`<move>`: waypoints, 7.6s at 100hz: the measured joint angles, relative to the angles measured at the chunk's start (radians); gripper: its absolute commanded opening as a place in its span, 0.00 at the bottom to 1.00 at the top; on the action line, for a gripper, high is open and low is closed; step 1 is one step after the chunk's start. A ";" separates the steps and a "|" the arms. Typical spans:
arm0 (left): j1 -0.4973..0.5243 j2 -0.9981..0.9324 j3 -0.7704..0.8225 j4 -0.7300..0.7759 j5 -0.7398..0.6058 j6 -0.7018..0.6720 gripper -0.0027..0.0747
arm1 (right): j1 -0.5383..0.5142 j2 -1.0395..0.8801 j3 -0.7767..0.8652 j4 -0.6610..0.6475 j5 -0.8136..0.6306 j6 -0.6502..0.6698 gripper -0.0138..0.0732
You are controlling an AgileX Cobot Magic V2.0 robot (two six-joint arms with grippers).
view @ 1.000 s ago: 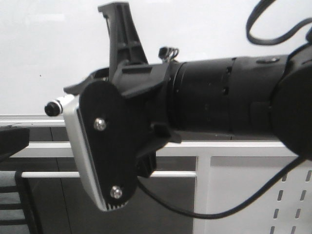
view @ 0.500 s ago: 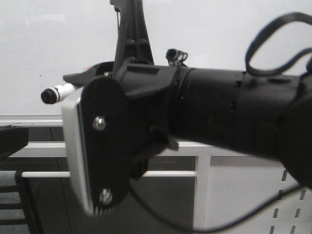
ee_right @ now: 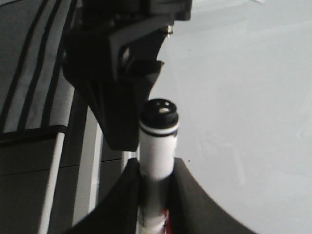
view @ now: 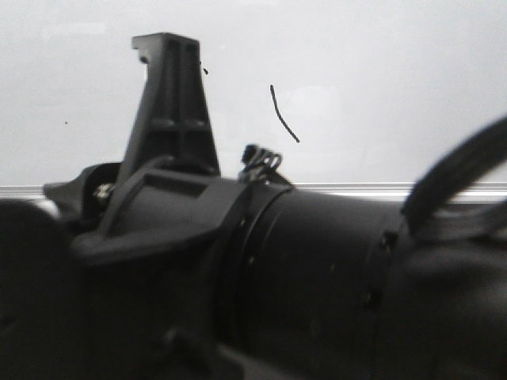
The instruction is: Write number 1 on whiteboard
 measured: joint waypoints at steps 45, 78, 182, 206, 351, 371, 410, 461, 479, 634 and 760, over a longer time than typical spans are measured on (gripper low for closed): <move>0.000 0.000 0.000 0.019 0.000 0.000 0.69 | 0.095 -0.060 0.000 0.242 -0.001 0.348 0.07; 0.000 0.000 0.000 0.083 0.000 0.000 0.68 | 0.044 -0.132 0.000 0.277 -0.002 0.699 0.07; 0.000 0.001 -0.088 0.380 0.000 0.000 0.54 | -0.027 -0.337 -0.100 0.260 0.377 0.878 0.07; 0.000 -0.033 -0.127 0.436 0.000 0.000 0.50 | -0.038 -0.337 -0.103 0.260 0.391 0.878 0.07; 0.000 -0.075 -0.155 0.454 -0.001 -0.051 0.17 | -0.042 -0.337 -0.119 0.207 0.398 0.920 0.07; 0.000 -0.075 -0.155 0.460 -0.002 -0.052 0.06 | -0.042 -0.337 -0.119 0.207 0.392 0.920 0.07; 0.000 -0.075 -0.155 0.460 -0.004 -0.063 0.01 | -0.044 -0.337 -0.119 0.207 0.390 0.941 0.07; 0.000 -0.075 -0.155 0.456 -0.004 -0.078 0.01 | -0.044 -0.337 -0.119 0.207 0.392 0.945 0.25; 0.000 -0.075 -0.155 0.441 -0.002 -0.078 0.01 | -0.044 -0.337 -0.119 0.207 0.398 0.949 0.65; 0.000 -0.064 -0.164 -0.025 0.001 0.051 0.01 | -0.044 -0.405 -0.119 0.211 0.326 0.911 0.73; 0.000 0.055 -0.176 -0.124 0.001 0.052 0.01 | -0.044 -0.405 -0.119 0.213 0.328 0.906 0.73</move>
